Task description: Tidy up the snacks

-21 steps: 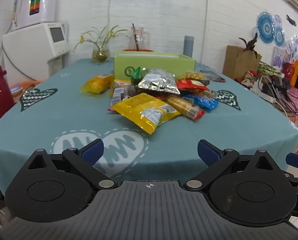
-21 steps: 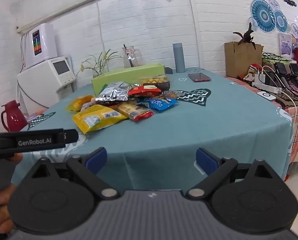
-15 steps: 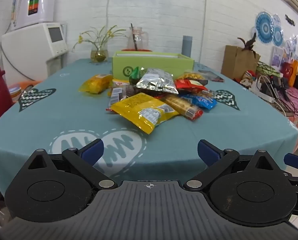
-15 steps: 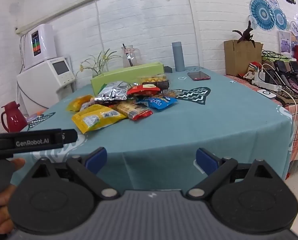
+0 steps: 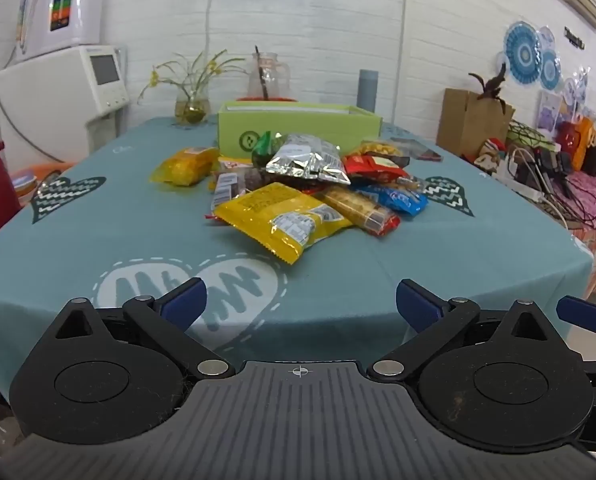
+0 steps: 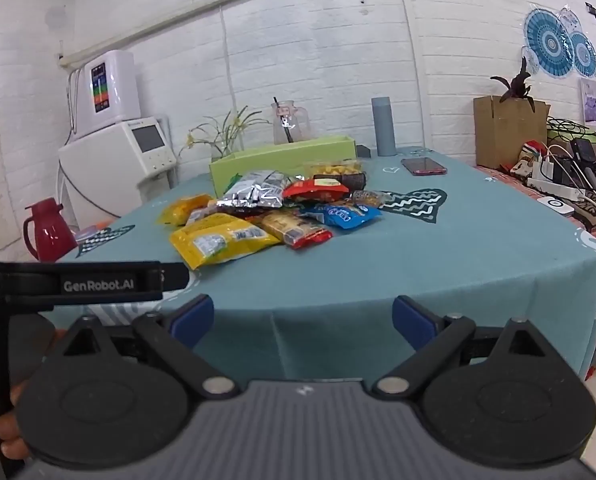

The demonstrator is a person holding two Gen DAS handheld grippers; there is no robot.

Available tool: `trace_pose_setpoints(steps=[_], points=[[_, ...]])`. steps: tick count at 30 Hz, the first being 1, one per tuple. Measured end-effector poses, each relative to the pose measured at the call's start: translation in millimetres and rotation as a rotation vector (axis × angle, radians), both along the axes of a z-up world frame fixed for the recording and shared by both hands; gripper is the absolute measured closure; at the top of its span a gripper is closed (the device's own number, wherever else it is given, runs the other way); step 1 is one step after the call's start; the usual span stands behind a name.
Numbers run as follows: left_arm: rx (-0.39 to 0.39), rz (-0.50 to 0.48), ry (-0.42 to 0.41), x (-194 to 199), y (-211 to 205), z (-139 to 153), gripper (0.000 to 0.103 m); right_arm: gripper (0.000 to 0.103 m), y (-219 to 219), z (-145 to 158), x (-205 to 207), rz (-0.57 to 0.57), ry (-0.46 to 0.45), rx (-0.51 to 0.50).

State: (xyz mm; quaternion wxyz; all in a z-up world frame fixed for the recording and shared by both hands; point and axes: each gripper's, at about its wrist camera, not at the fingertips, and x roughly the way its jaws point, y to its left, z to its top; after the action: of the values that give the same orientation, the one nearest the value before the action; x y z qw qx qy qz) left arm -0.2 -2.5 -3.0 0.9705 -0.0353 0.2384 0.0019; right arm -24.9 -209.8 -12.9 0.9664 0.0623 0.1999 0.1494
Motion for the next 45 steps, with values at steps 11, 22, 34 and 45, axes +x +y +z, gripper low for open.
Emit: trace_pose_setpoints(steps=[11, 22, 34, 45], points=[[0.004, -0.007, -0.001, 0.4, -0.5, -2.4, 0.011, 0.008, 3.5, -4.9, 3.5, -0.023, 0.025, -0.031], [0.012, -0.018, 0.002, -0.3, -4.1, -5.3, 0.011, 0.008, 5.9, -6.4, 3.4, -0.015, 0.028, -0.038], [0.013, -0.019, 0.006, 0.2, -3.9, -6.6, 0.011, 0.008, 9.3, -8.6, 3.9, -0.007, 0.031, -0.052], [0.010, -0.019, 0.016, 1.7, -3.1, -8.9, 0.011, 0.008, 13.2, -10.3, 4.6, 0.000, 0.031, -0.058]])
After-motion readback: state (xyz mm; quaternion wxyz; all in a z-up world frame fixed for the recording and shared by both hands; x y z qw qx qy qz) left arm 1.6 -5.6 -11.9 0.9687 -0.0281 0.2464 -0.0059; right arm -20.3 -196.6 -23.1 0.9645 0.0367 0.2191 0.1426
